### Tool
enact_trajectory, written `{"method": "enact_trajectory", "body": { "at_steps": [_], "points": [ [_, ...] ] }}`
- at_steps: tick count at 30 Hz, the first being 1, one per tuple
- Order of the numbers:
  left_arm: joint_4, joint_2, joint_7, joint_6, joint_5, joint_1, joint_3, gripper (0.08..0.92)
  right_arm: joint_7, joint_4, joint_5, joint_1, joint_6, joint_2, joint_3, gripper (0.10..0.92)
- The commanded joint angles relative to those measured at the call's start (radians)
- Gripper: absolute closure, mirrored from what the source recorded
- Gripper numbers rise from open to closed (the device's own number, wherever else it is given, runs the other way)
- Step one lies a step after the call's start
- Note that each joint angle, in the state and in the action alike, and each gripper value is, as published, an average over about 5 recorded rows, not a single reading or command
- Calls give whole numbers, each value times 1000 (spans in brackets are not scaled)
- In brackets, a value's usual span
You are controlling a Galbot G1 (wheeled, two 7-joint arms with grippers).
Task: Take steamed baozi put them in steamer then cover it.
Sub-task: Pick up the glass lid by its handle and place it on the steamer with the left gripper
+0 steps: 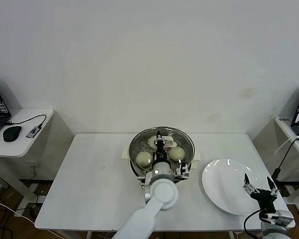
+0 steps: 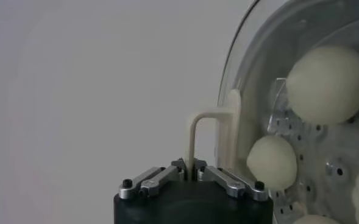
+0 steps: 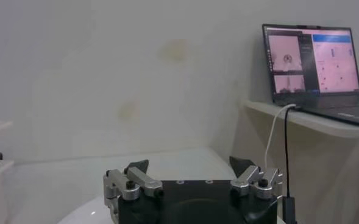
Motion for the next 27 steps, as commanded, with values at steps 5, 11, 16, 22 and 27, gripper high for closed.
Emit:
{"method": "enact_trajectory", "body": {
  "at_steps": [5, 11, 16, 22, 27],
  "points": [
    [10, -3, -3, 43, 6, 6, -10, 852, -1, -3, -7, 0, 4, 0, -3, 203],
    [16, -2, -22, 42, 3, 15, -18, 852, -1, -4, -10, 1, 5, 2, -7, 203],
    [36, -2, -64, 41, -3, 13, -18, 852, -1, -1, -13, 1, 5, 5, -9, 203],
    [46, -2, -83, 41, -13, 20, -18, 852, -1, 0, -15, -2, 7, 5, -8, 203],
    [49, -1, -89, 40, -22, 23, -17, 853, -2, -1, -16, -2, 8, 6, -10, 203]
  ]
}}
